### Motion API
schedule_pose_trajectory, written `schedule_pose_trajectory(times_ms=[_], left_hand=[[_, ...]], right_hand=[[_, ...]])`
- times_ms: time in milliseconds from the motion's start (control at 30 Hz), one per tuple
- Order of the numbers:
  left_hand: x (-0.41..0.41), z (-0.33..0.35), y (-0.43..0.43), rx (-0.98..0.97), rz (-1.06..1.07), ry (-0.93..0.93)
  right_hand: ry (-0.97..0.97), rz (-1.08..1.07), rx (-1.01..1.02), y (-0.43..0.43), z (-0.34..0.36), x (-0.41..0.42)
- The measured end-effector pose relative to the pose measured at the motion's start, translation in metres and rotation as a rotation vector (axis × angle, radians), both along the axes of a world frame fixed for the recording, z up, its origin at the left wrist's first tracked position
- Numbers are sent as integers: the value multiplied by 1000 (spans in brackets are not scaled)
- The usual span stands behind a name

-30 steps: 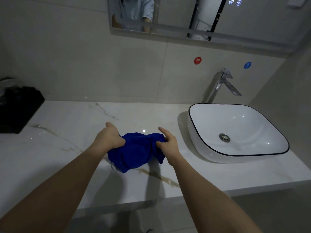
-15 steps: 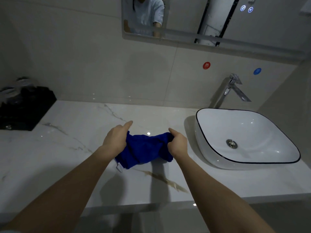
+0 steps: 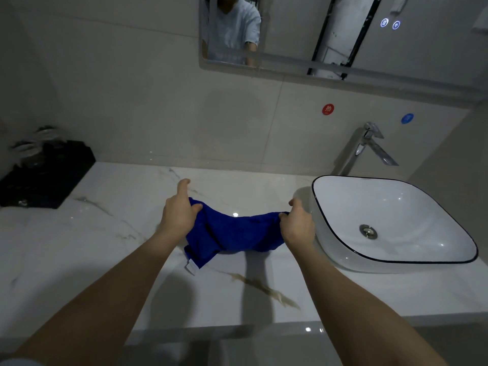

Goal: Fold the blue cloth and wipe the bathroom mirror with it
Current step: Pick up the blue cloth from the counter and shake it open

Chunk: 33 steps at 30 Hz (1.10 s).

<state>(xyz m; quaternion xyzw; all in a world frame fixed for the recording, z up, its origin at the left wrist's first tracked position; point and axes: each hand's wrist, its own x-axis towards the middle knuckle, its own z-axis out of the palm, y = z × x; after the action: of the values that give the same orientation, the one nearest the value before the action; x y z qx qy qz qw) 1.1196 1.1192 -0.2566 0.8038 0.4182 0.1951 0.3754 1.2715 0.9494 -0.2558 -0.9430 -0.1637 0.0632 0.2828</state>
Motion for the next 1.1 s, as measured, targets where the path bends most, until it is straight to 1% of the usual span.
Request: schedule_pose_trajectory(times_ms=[67,100,200,267,300,333,367,400,433,467,500,533,600,667,733,833,900,933,1000,1100], left_hand=[[-1,-1,2,-10,40,14],[-1,-2,2,-12,25,26],[-2,-6,1,0,-128,162],[-3,-10,-1,45,-276,282],[-3,-12,-1,75,-303,321],[-3,-13,-2,46,-277,327],[-3,-12,-3,9,-234,314],[-3,-12,-3,-16,-174,287],[-3,-11,-2,6,-128,267],[-3,-8,0,53,-103,264],[-5,-5,3,112,-93,268],[-6,0,7,200,-95,261],[-5,9,13,316,-61,174],[-1,23,20,352,43,51],[4,43,27,294,164,-105],[8,73,38,160,229,-331],[7,90,43,59,268,-419],[6,95,45,23,279,-431],[5,98,48,-17,269,-391],[2,87,46,-76,193,-245]], right_hand=[[7,6,28,0,-1,0],[18,29,49,1,-2,1],[83,170,50,4,-3,-2],[139,255,-24,3,-7,-3],[141,288,-90,3,-10,-3],[131,309,-154,2,-14,-3],[114,311,-191,2,-17,-4],[116,277,-179,1,-19,-4],[121,220,-127,1,-17,-5],[110,155,-57,1,-13,-6],[50,101,-6,1,-11,-3],[19,63,47,1,-9,2],[-6,54,175,5,3,6],[-103,11,294,10,18,11],[-180,-49,385,15,39,15],[-229,-114,520,21,71,22],[-263,-151,565,23,87,27],[-259,-173,567,23,92,30],[-203,-195,559,24,96,36],[3,-122,519,25,89,39]])
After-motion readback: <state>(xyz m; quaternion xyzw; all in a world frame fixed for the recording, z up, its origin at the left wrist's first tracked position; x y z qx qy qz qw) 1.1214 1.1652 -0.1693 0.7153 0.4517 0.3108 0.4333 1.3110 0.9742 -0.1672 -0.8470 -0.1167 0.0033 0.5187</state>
